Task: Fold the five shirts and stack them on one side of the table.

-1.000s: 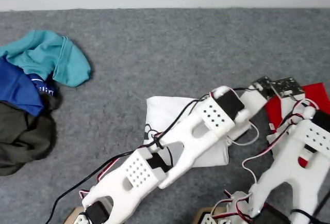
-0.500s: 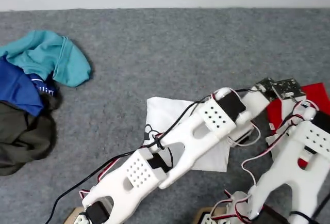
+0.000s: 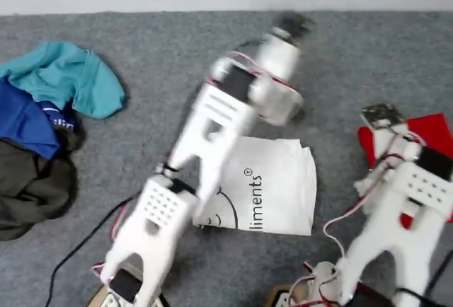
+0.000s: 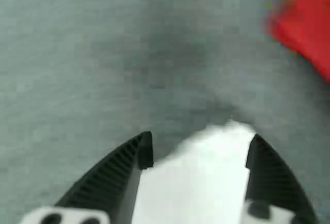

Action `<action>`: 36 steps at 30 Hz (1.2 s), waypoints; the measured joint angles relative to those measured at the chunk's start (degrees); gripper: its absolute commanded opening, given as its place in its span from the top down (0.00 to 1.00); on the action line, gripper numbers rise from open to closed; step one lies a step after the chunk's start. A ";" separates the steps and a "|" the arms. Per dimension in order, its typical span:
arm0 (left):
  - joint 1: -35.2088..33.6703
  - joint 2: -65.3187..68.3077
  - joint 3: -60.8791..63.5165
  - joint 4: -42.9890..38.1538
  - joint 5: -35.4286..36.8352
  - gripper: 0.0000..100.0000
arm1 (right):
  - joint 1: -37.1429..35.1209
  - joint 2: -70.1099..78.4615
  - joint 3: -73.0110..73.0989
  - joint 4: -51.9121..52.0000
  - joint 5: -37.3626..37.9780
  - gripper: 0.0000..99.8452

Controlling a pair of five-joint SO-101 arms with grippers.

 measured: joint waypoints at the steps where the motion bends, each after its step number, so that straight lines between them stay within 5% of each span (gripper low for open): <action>1: -2.55 0.09 -0.09 0.00 0.00 0.71 | -2.46 0.35 0.18 -0.26 -1.67 0.64; 8: -14.42 0.09 -0.18 0.00 0.00 0.71 | -25.23 0.26 -1.85 -1.05 -10.99 0.64; 12: -20.57 0.00 -0.18 0.00 0.00 0.71 | -31.74 0.26 -1.85 -4.40 -11.87 0.64; 22: -35.43 0.00 1.32 0.00 0.00 0.71 | -32.70 0.26 11.69 -21.45 -12.04 0.64; 33: -36.75 0.00 5.89 0.00 0.00 0.71 | -32.88 9.05 24.53 -41.67 -12.13 0.64; 36: -36.75 0.00 5.89 0.00 0.00 0.71 | -32.97 14.77 21.10 -41.76 -14.15 0.72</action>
